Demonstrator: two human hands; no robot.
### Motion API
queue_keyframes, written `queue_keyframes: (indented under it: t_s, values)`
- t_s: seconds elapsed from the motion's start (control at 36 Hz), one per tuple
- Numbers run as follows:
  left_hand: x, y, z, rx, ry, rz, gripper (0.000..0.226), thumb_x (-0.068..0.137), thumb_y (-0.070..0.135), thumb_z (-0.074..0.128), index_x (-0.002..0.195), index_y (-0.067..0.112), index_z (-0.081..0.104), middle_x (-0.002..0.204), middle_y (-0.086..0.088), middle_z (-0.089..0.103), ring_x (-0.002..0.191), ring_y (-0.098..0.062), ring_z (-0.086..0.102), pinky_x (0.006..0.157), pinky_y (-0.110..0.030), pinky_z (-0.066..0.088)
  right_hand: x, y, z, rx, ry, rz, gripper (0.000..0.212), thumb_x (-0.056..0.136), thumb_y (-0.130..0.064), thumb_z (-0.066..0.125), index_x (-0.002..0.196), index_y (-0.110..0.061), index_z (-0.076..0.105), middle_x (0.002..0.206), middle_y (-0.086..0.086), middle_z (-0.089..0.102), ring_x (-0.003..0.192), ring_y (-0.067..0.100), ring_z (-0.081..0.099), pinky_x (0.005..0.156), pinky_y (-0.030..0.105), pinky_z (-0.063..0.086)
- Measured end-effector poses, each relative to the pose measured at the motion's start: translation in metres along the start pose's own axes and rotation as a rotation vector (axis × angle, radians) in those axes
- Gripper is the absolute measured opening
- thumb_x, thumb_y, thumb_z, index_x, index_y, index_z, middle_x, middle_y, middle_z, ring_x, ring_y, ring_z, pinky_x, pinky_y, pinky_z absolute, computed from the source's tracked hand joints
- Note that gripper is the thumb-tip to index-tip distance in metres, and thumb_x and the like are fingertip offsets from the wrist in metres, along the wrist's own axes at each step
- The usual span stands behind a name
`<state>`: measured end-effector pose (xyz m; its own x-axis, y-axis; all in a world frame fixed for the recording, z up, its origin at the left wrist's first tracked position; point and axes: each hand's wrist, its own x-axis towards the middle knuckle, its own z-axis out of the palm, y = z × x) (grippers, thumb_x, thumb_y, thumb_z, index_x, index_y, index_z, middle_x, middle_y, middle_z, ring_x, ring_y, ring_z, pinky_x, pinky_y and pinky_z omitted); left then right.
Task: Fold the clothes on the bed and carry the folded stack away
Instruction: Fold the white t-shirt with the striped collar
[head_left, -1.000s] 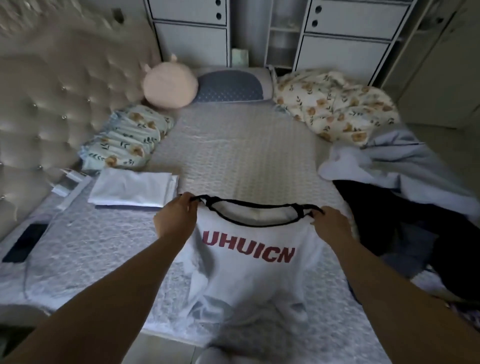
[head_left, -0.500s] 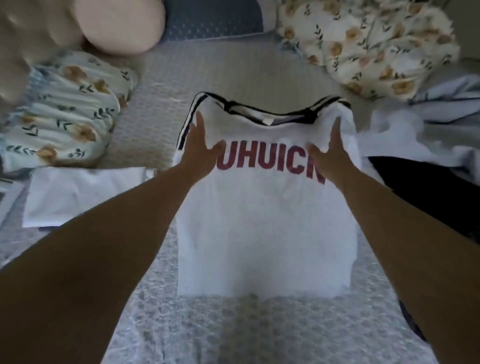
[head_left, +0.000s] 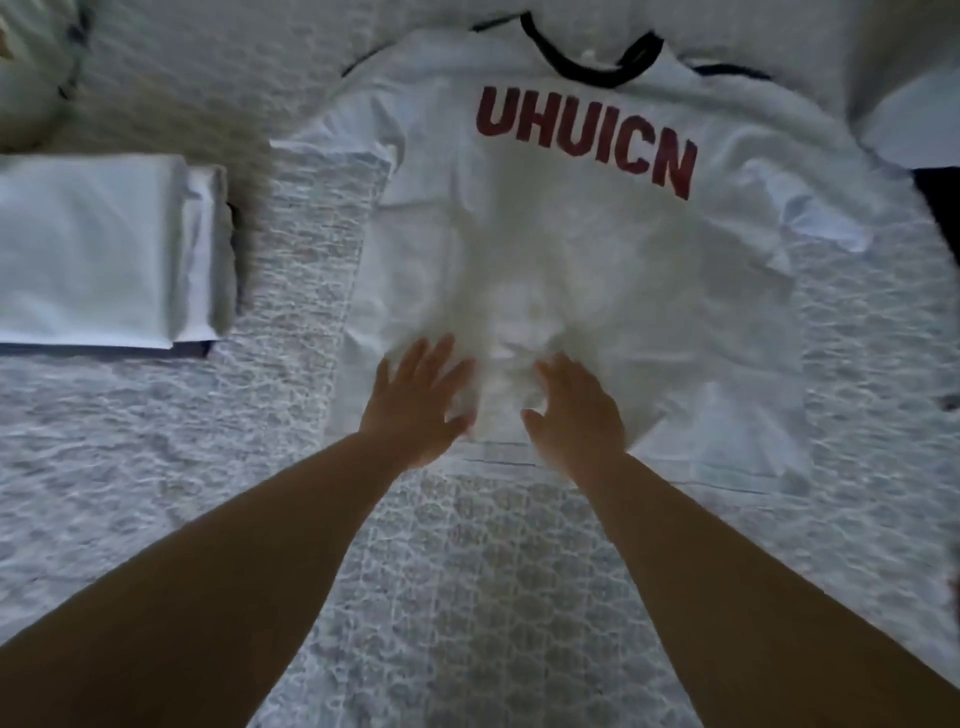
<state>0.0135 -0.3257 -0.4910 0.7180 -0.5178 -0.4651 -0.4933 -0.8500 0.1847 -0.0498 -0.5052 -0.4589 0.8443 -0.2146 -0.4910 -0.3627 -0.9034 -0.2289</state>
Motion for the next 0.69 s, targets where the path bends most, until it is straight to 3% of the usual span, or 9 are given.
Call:
queue_keyframes:
  t_s: [0.08, 0.19, 0.28, 0.33, 0.39, 0.53, 0.61, 0.69]
  values:
    - [-0.007, -0.007, 0.012, 0.002, 0.112, 0.041, 0.071, 0.093, 0.055, 0.042, 0.151, 0.037, 0.005, 0.160, 0.005, -0.009, 0.147, -0.020, -0.008, 0.117, -0.045, 0.001, -0.010, 0.002, 0.017, -0.057, 0.088, -0.045, 0.060, 0.093, -0.037, 0.047, 0.147, -0.023, 0.025, 0.157, 0.001, 0.017, 0.143, 0.021, 0.017, 0.111, 0.039, 0.029]
    - [-0.024, -0.015, 0.022, -0.093, 0.280, 0.110, 0.062, 0.089, 0.043, 0.056, 0.145, 0.027, 0.036, 0.156, -0.001, 0.026, 0.144, -0.027, 0.021, 0.115, -0.046, 0.016, -0.027, 0.005, 0.033, -0.122, 0.125, -0.119, 0.059, 0.088, -0.037, 0.049, 0.144, -0.023, 0.034, 0.155, 0.003, 0.025, 0.142, 0.024, 0.022, 0.111, 0.042, 0.025]
    - [-0.044, -0.022, 0.031, -0.140, 0.341, 0.132, 0.055, 0.089, 0.045, 0.045, 0.138, 0.020, 0.049, 0.147, -0.007, 0.041, 0.137, -0.032, 0.037, 0.110, -0.051, 0.031, -0.043, 0.003, 0.045, -0.086, 0.124, -0.136, 0.058, 0.082, -0.036, 0.058, 0.138, -0.023, 0.047, 0.152, 0.009, 0.032, 0.140, 0.031, 0.027, 0.112, 0.050, 0.023]
    - [-0.053, -0.026, 0.036, -0.166, 0.379, 0.132, 0.053, 0.088, 0.046, 0.046, 0.134, 0.019, 0.055, 0.144, -0.008, 0.046, 0.134, -0.032, 0.041, 0.108, -0.052, 0.033, -0.051, 0.003, 0.051, -0.067, 0.128, -0.165, 0.060, 0.075, -0.037, 0.069, 0.131, -0.020, 0.056, 0.145, 0.015, 0.041, 0.136, 0.037, 0.034, 0.107, 0.056, 0.029]
    - [-0.059, -0.029, 0.040, -0.182, 0.419, 0.047, 0.052, 0.085, 0.051, 0.051, 0.127, 0.021, 0.061, 0.142, -0.010, 0.048, 0.134, -0.034, 0.040, 0.108, -0.053, 0.032, -0.054, 0.002, 0.052, -0.083, 0.145, -0.205, 0.059, 0.070, -0.037, 0.074, 0.125, -0.018, 0.062, 0.137, 0.019, 0.049, 0.129, 0.041, 0.042, 0.100, 0.059, 0.037]
    - [-0.065, -0.033, 0.040, -0.446, 0.508, -0.524, 0.054, 0.076, 0.045, 0.073, 0.121, 0.019, 0.059, 0.135, -0.009, 0.042, 0.121, -0.031, 0.038, 0.100, -0.042, 0.035, -0.047, -0.001, 0.042, -0.217, 0.171, -0.308, 0.045, 0.074, -0.036, 0.074, 0.113, -0.015, 0.067, 0.114, 0.014, 0.061, 0.104, 0.035, 0.058, 0.082, 0.044, 0.048]
    - [-0.068, -0.033, 0.035, -0.605, 0.574, -0.540, 0.049, 0.074, 0.025, 0.078, 0.117, 0.013, 0.059, 0.126, -0.013, 0.045, 0.113, -0.032, 0.043, 0.093, -0.041, 0.042, -0.041, -0.005, 0.036, -0.170, 0.207, -0.314, 0.029, 0.079, -0.033, 0.071, 0.100, -0.014, 0.069, 0.101, 0.011, 0.061, 0.093, 0.031, 0.057, 0.073, 0.039, 0.046]
    - [-0.073, -0.036, 0.032, -0.678, 0.530, -0.497, 0.048, 0.074, 0.006, 0.072, 0.119, 0.012, 0.059, 0.126, -0.013, 0.043, 0.109, -0.030, 0.050, 0.085, -0.037, 0.049, -0.037, -0.010, 0.033, -0.178, 0.207, -0.307, 0.022, 0.083, -0.029, 0.067, 0.095, -0.011, 0.069, 0.097, 0.010, 0.060, 0.090, 0.030, 0.056, 0.071, 0.039, 0.046]
